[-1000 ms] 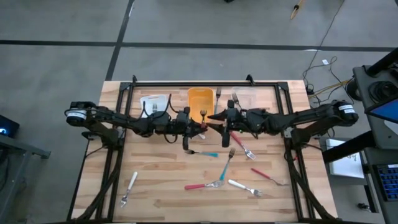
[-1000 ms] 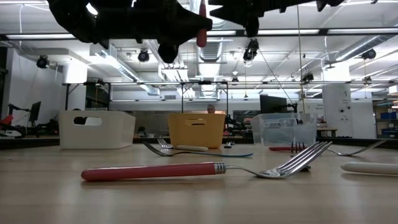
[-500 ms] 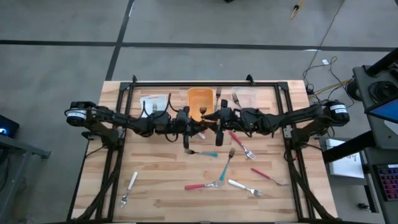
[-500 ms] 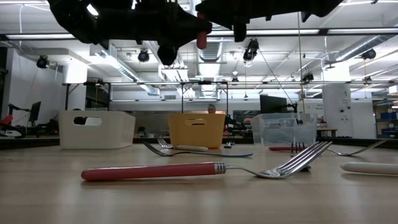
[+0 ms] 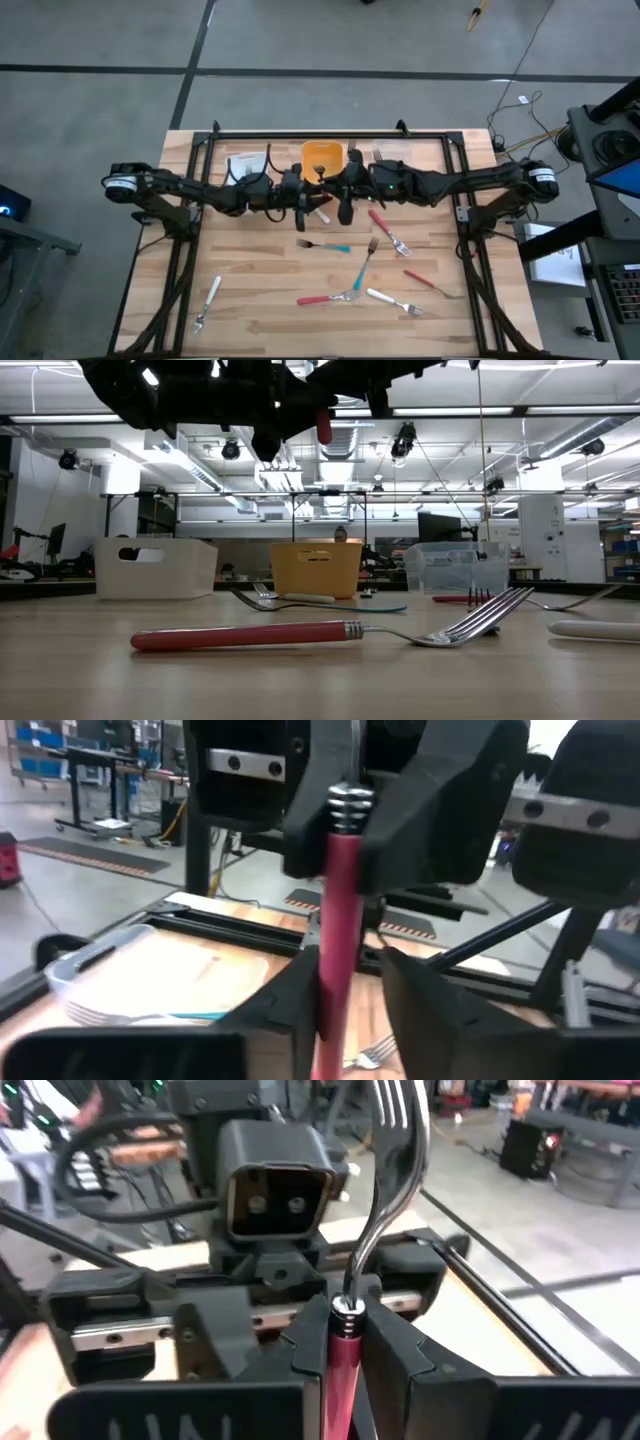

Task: Sort silverware by color (type)
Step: Put the pink fork into the yellow bin

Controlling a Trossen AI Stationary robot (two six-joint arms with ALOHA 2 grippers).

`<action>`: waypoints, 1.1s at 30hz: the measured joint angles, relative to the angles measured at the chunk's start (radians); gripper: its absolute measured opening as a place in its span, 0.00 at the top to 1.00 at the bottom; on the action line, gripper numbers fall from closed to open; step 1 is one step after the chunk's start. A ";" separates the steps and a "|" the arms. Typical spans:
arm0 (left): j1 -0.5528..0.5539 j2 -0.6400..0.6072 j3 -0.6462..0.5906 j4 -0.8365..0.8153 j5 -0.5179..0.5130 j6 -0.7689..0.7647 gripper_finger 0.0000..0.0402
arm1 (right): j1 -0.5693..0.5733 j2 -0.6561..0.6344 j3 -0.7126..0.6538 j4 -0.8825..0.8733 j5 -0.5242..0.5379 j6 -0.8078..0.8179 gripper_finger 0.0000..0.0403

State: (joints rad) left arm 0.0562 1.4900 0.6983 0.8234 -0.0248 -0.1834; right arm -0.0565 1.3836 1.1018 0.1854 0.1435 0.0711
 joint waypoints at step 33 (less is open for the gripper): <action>0.453 -0.561 -0.133 -0.518 0.009 0.400 0.48 | -0.370 0.496 0.497 -0.573 -0.329 0.342 0.93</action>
State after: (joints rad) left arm 0.5088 0.9290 0.5655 0.3054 -0.0161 0.2170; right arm -0.4262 1.8792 1.5986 -0.3875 -0.1859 0.4136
